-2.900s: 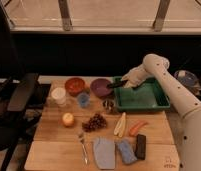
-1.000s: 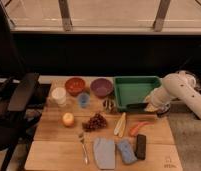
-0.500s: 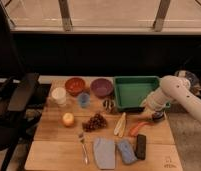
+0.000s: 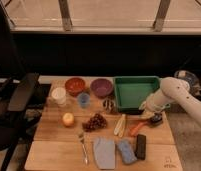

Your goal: Place brush in table surface

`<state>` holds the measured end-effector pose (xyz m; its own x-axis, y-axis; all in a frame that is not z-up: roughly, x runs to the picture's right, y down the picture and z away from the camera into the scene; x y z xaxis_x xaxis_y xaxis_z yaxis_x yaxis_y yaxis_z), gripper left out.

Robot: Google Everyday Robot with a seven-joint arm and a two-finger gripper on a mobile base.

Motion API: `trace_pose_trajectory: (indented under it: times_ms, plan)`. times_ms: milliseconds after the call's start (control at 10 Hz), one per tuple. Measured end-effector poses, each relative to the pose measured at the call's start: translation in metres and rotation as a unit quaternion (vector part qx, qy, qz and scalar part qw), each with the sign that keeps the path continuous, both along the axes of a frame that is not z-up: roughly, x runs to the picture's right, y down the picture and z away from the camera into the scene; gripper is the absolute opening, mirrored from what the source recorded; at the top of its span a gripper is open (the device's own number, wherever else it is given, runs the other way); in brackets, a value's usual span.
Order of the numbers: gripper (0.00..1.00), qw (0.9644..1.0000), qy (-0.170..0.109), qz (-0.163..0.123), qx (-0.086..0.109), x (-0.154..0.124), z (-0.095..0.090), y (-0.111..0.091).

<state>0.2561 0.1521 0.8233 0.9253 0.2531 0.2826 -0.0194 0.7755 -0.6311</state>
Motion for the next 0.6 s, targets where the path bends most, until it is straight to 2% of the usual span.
trace_pose_trajectory:
  times_ms: [600]
  plan:
    - [0.71,1.0,0.001,0.001,0.0,0.0018,-0.0004,0.0004]
